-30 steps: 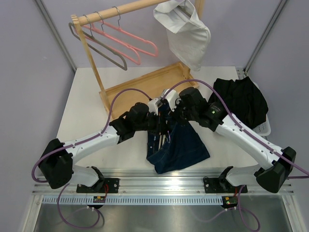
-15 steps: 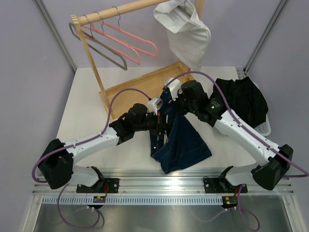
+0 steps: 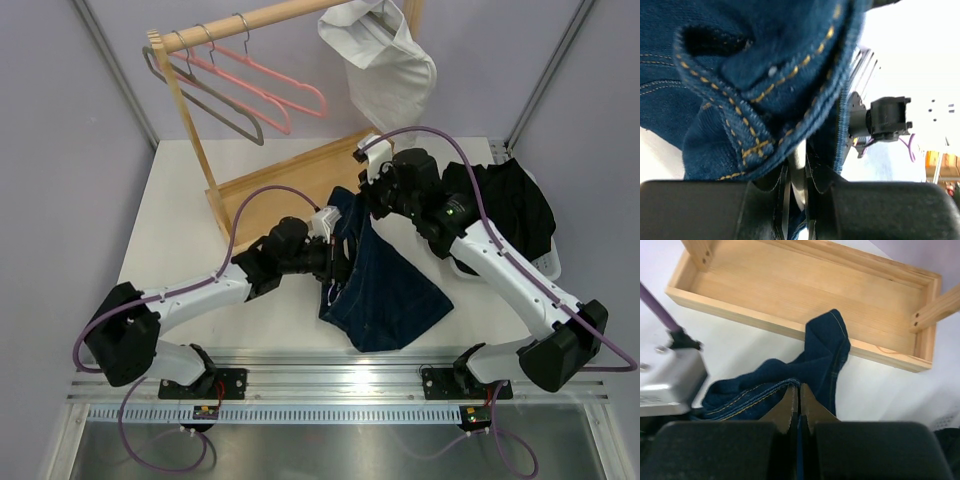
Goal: Remove the skirt from the hanger
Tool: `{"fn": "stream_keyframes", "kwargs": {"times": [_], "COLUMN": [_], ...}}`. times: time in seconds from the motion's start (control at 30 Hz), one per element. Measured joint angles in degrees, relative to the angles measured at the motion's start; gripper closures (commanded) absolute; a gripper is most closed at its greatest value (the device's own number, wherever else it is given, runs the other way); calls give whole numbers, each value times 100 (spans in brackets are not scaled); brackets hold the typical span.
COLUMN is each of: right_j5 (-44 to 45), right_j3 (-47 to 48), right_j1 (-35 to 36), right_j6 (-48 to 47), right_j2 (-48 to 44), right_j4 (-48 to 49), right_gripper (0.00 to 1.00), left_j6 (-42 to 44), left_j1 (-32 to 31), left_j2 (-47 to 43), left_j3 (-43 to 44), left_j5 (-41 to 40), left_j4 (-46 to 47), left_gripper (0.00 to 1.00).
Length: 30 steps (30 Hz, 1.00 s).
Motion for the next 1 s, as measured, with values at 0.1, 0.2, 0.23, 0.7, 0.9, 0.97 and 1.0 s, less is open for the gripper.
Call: {"fn": "stream_keyframes", "kwargs": {"times": [0.1,0.2,0.23,0.7,0.9,0.97,1.0], "right_j5": [-352,-647,-743,-92,-96,-74,13], "right_j3": [195,304,328,356,339,254,203], "right_j1": [-39,-50,-59,-155,-643,-728,-776], "right_j6": [238,468,560,907,964,918,861], "right_j2": [74,192,267,859,841,754,704], "right_j4": [15,52,70,105,105,142,216], "right_gripper": [100,100,100,100,100,100,100], "left_j6": [42,68,72,179,391,498,581], "left_j1": [-22,-44,-48,-46,-46,-48,-72], "left_j2": [127,181,186,39,-411,-529,-595], "left_j3": [2,33,46,68,66,66,66], "left_j5": [107,162,168,33,-136,-140,-109], "left_j4": [-4,-28,-57,-612,-769,-820,-885], "left_gripper": [100,100,100,100,100,100,100]}}
